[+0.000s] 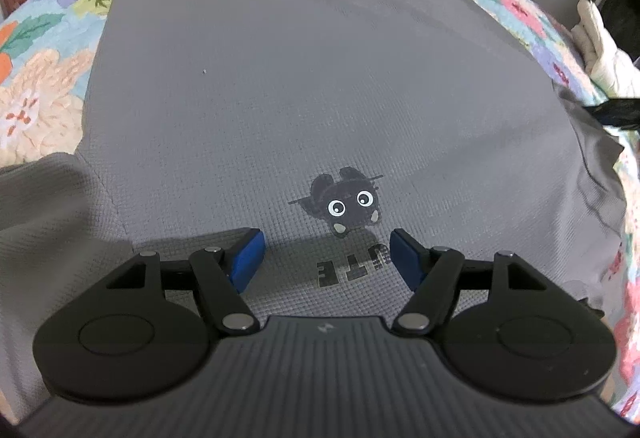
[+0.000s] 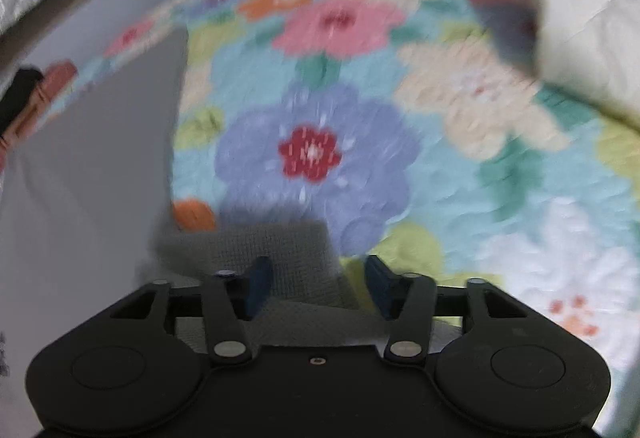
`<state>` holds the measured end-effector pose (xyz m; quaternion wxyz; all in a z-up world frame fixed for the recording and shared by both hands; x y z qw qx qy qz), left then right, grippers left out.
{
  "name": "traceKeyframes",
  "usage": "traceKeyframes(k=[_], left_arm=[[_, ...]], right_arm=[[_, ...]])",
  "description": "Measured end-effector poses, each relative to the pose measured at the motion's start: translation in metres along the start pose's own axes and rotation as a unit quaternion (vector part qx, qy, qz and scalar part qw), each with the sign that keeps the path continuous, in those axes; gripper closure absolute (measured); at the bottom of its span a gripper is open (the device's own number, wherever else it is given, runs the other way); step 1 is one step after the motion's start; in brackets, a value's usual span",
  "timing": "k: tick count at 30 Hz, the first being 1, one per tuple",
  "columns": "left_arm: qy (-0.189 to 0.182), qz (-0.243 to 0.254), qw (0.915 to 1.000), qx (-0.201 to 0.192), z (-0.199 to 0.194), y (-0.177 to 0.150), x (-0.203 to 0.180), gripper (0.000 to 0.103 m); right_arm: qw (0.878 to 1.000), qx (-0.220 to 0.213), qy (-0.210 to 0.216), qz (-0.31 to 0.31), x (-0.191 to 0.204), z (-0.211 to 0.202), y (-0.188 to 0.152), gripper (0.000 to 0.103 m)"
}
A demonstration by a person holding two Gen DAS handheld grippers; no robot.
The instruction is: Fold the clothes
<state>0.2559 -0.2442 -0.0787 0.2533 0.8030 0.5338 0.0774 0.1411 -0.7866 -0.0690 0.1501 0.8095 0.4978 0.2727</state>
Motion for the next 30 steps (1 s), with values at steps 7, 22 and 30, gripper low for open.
traceKeyframes(k=[7, 22, 30], left_arm=[[-0.001, 0.001, 0.9999, -0.01, 0.003, 0.0, 0.001, 0.034], [0.02, 0.044, 0.9987, -0.019, -0.006, -0.006, -0.015, 0.034], [0.004, 0.048, 0.9987, 0.017, -0.012, -0.02, -0.027, 0.034]], right_arm=[[0.982, -0.109, -0.065, -0.14, 0.046, -0.018, 0.007, 0.096], [0.983, -0.151, -0.107, -0.008, 0.046, -0.046, -0.032, 0.065], [0.987, -0.011, -0.086, -0.133, 0.095, -0.026, -0.098, 0.058]])
Point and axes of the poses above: each gripper's, at about its wrist camera, not at the fingertips, and z roughly the way its jaws point, x to its left, y to its top, the point moved 1 cm from there along z, roughly the way its jaws point, and after that the axes turned 7 degrees about y, right-handed, at the moved point
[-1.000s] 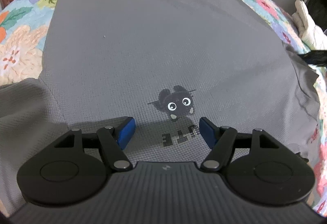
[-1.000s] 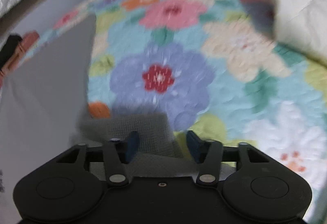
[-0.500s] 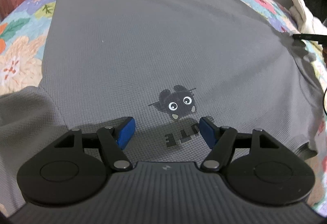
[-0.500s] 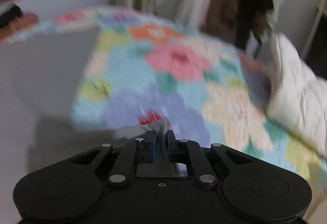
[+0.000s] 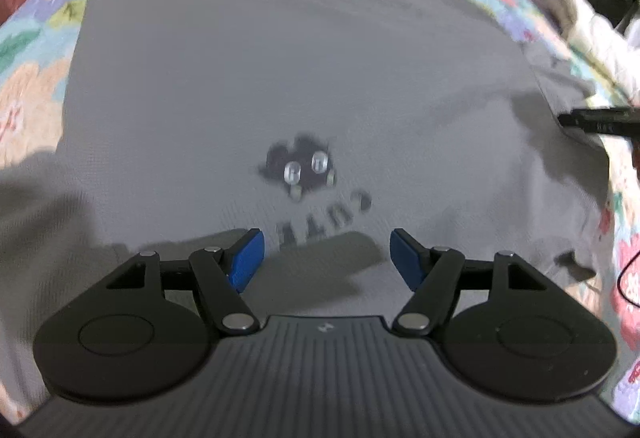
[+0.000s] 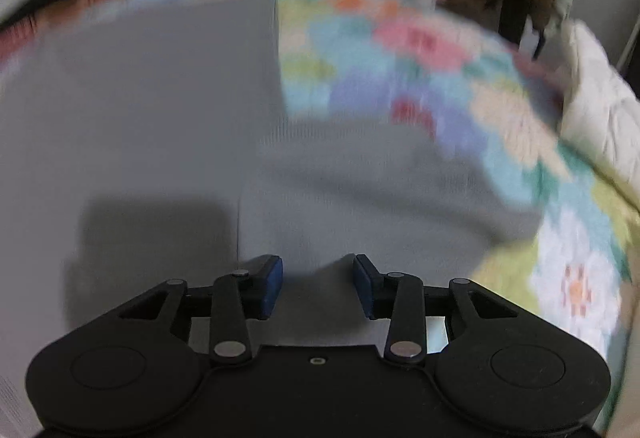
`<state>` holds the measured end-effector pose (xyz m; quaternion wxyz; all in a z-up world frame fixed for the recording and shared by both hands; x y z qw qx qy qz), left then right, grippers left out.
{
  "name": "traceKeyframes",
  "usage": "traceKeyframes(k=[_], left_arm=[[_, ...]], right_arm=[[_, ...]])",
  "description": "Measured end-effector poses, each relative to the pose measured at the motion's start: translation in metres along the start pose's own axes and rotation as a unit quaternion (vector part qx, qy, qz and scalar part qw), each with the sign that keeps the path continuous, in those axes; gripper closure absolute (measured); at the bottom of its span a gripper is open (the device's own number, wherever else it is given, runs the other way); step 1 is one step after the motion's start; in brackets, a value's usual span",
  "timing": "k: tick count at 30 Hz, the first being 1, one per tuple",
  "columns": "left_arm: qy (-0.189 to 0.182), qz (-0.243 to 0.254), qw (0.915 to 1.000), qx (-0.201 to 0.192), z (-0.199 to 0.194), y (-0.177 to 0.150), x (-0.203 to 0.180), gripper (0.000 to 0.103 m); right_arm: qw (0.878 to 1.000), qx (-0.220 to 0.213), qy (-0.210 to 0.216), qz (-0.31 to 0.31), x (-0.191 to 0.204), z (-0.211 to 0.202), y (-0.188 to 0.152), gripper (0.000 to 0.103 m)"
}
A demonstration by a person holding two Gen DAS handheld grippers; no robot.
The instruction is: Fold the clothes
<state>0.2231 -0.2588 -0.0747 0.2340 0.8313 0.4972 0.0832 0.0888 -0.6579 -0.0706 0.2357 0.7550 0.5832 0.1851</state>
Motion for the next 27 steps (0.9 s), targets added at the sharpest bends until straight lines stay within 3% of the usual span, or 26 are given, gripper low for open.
traceKeyframes(k=[6, 10, 12, 14, 19, 27], left_arm=[[0.024, 0.007, 0.9997, 0.002, -0.023, -0.011, -0.008, 0.033], [0.041, -0.004, 0.9991, 0.009, -0.041, -0.014, -0.015, 0.016], [0.057, 0.002, 0.9983, 0.012, -0.052, -0.018, -0.023, 0.014], [0.062, 0.002, 0.998, 0.01, -0.062, -0.021, -0.029, 0.012], [0.034, -0.014, 0.9993, 0.006, -0.09, -0.035, -0.042, 0.008], [0.047, 0.006, 0.9986, -0.025, -0.127, -0.056, -0.067, 0.0]], right_arm=[[0.996, -0.035, -0.023, 0.082, -0.008, -0.036, -0.041, 0.055], [0.993, -0.078, -0.003, 0.092, 0.026, -0.076, -0.046, 0.051], [0.991, -0.1, 0.002, 0.092, 0.051, -0.097, -0.049, 0.04], [0.99, -0.109, 0.008, 0.094, 0.072, -0.112, -0.046, 0.038], [0.988, -0.103, 0.045, 0.103, 0.111, -0.147, -0.053, 0.033], [0.995, -0.075, 0.046, 0.055, 0.149, -0.177, -0.061, 0.026]])
Point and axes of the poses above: each gripper's, at about its wrist camera, not at the fingertips, and z roughly the way its jaws point, x to its left, y to its top, the point moved 1 cm from there along z, roughly the way its jaws point, and after that the axes turned 7 degrees about y, right-handed, at the moved point
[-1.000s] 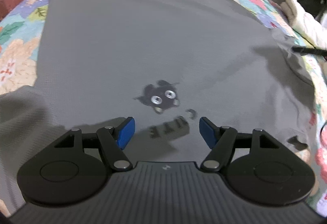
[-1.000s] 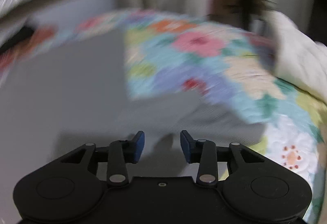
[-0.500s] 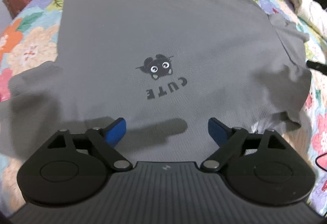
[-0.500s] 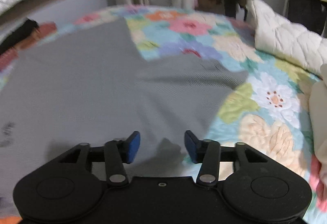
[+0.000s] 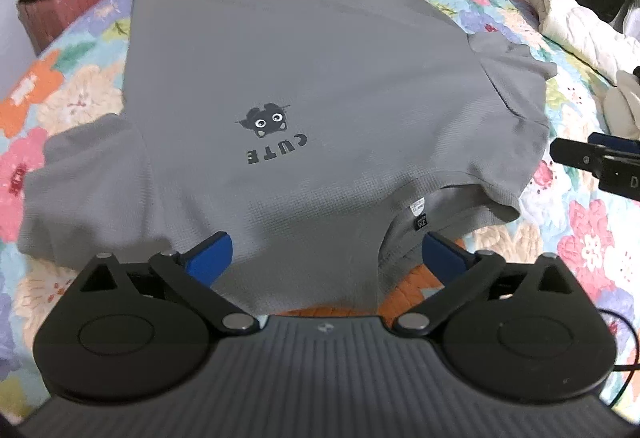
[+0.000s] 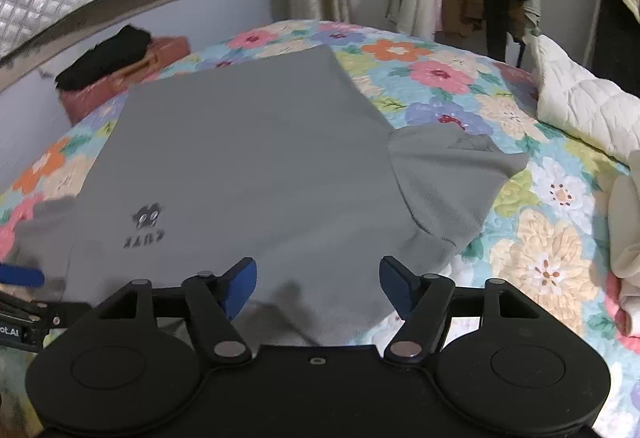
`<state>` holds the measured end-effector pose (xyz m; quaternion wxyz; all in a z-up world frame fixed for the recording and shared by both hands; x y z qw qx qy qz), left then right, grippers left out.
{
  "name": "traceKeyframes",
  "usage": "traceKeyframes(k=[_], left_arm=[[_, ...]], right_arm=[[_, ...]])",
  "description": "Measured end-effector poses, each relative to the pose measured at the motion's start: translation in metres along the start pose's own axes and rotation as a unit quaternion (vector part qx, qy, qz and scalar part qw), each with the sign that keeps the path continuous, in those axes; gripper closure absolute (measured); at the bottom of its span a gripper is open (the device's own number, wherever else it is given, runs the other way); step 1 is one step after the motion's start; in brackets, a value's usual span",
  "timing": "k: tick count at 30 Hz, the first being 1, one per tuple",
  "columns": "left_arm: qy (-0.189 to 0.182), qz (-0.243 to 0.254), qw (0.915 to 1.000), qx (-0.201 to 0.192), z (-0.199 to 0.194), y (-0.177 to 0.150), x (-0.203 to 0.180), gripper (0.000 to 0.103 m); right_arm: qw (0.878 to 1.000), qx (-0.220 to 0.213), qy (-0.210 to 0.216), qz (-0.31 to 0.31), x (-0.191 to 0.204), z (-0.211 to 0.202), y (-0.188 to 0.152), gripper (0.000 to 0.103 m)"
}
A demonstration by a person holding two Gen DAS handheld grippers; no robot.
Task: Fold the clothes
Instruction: 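Smooth the T-shirt flat with both open grippers near the hem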
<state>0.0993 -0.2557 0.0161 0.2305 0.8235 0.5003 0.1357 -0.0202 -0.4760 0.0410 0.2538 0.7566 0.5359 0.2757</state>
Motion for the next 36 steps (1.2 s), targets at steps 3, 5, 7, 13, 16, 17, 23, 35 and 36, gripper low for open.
traceKeyframes(k=[3, 5, 7, 13, 16, 17, 23, 35, 36], left_arm=[[-0.003, 0.007, 1.0, 0.003, -0.005, -0.007, -0.004, 0.0], [-0.002, 0.008, 1.0, 0.001, -0.01, -0.011, -0.006, 0.0], [0.001, 0.011, 0.9999, -0.001, -0.014, -0.014, -0.008, 0.0], [0.017, 0.028, 0.9993, -0.016, -0.029, -0.022, -0.017, 0.0], [0.021, 0.027, 0.9992, -0.023, -0.038, -0.025, -0.019, 0.0], [0.02, 0.026, 0.9991, -0.027, -0.04, -0.027, -0.017, 0.0], [0.008, 0.018, 0.9994, -0.029, -0.049, -0.031, -0.015, 0.0], [0.003, 0.011, 0.9996, -0.026, -0.049, -0.031, -0.017, 0.0], [0.004, 0.011, 0.9996, -0.025, -0.048, -0.031, -0.017, 0.0]], right_arm=[[1.0, 0.008, 0.004, 0.0, 0.008, -0.009, -0.007, 0.025], [1.0, 0.012, 0.002, -0.005, 0.013, -0.013, -0.012, 0.025], [1.0, 0.018, 0.001, -0.014, 0.018, -0.014, -0.015, 0.025], [0.999, 0.035, 0.01, -0.027, 0.033, -0.022, -0.017, 0.025], [0.999, 0.039, 0.021, -0.022, 0.039, -0.028, -0.017, 0.025], [0.999, 0.038, 0.025, -0.02, 0.041, -0.031, -0.017, 0.024], [0.999, 0.026, 0.022, -0.024, 0.052, -0.045, -0.016, 0.021], [0.999, -0.021, 0.035, 0.005, 0.054, -0.058, -0.012, 0.021], [0.999, -0.02, 0.033, 0.004, 0.054, -0.057, -0.012, 0.021]])
Point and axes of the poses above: each gripper's, at about its wrist camera, not at the fingertips, and z roughly the way its jaws point, x to its left, y to its top, the point moved 1 cm from there along z, roughly the way its jaws point, and after that the axes turned 7 degrees about y, right-handed, at the moved point
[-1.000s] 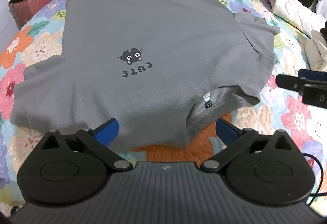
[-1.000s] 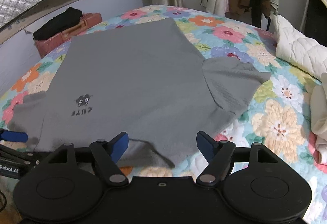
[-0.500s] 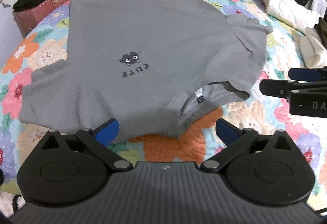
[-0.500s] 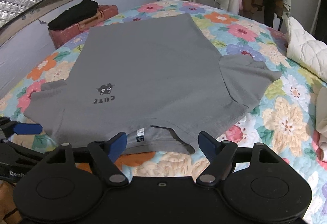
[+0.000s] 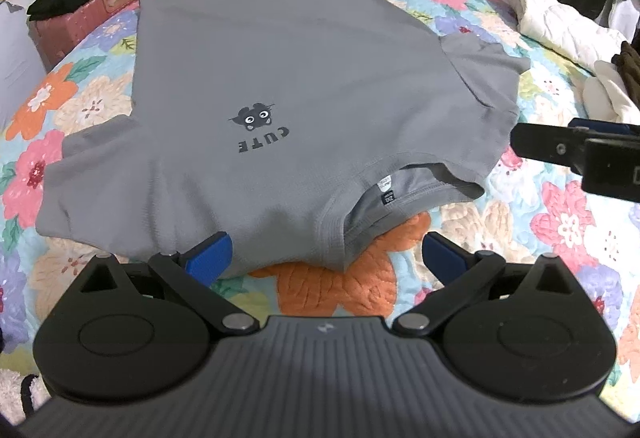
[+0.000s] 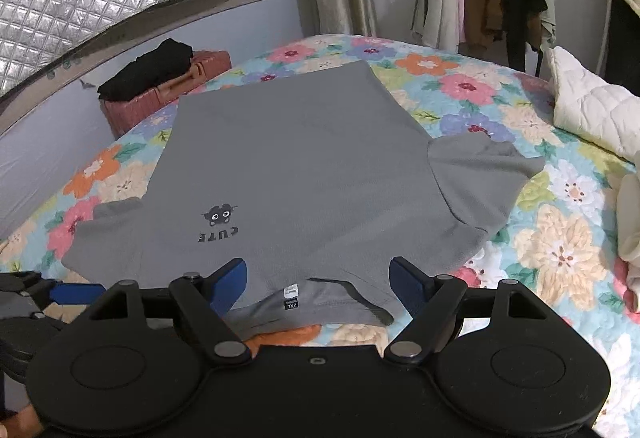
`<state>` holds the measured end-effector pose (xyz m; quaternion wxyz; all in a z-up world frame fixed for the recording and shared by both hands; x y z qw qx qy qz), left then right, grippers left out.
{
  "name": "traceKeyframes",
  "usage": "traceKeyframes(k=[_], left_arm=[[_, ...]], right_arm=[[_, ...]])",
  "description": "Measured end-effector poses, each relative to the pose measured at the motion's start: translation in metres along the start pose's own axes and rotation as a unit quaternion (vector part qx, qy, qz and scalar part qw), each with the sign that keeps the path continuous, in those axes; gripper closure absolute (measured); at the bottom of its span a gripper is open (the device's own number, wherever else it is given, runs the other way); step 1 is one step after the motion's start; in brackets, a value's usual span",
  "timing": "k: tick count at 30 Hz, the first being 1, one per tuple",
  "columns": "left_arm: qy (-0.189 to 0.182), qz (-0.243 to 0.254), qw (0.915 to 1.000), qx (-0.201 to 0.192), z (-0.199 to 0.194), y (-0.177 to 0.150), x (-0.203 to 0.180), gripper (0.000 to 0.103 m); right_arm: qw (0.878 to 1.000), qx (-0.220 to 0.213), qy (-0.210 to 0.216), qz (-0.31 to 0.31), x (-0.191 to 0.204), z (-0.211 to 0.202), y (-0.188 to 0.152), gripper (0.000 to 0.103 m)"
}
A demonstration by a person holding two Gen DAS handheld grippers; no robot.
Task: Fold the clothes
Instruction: 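Smooth the T-shirt flat with both open grippers near the hem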
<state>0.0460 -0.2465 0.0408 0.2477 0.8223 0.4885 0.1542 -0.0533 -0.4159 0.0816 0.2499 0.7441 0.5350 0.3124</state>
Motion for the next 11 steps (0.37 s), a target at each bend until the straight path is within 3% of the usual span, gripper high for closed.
traceKeyframes(k=[11], left_arm=[[-0.005, 0.008, 0.9999, 0.01, 0.0043, -0.002, -0.0016, 0.0]], right_arm=[[1.0, 0.014, -0.01, -0.007, 0.0029, 0.0094, -0.0062, 0.021]])
Point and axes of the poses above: each gripper's, at about its wrist camera, not at the fingertips, and z roughly the way its jaws point, x to its left, y to its top, the point moved 1 cm from there along z, roughly the way its jaws point, and after that the axes turned 7 degrees about y, right-handed, at the moved point
